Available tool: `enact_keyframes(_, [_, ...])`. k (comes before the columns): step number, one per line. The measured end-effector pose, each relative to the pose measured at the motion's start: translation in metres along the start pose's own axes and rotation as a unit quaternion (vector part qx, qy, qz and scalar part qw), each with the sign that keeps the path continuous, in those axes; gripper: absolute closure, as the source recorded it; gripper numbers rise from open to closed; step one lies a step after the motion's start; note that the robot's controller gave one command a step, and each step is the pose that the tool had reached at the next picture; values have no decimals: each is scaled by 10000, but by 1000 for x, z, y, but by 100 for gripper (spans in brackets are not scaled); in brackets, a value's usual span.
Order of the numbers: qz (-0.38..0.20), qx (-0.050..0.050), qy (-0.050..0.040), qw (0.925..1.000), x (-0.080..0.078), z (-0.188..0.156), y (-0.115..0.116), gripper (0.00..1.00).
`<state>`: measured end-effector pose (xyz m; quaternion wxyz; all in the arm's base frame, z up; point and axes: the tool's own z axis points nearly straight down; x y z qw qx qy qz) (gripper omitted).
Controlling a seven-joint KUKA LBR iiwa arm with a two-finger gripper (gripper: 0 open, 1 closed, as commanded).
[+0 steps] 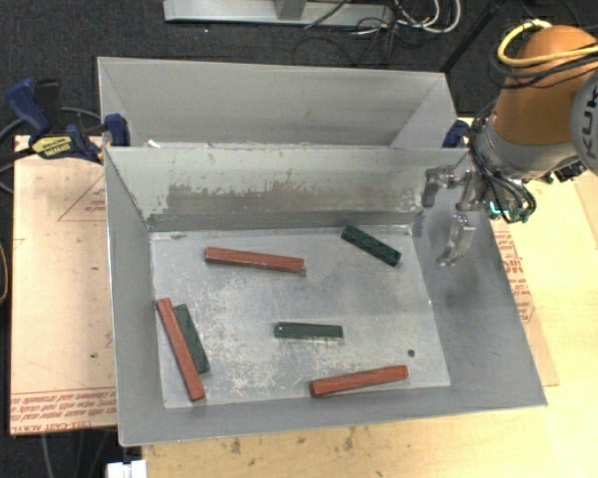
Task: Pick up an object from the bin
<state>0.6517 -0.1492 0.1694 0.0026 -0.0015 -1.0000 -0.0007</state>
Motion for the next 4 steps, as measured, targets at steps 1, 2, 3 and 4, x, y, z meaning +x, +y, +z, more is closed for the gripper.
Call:
enact_keyframes(1, [1487,-9,-14,9889,0,102,29,0])
enact_keyframes(2, [1481,2,-38,9890,-1,99,28,100])
enact_keyframes(3, [-465,15,-77,9989,-3,-20,27,100])
enact_keyframes(4, [-784,18,-81,9969,-4,-81,29,100])
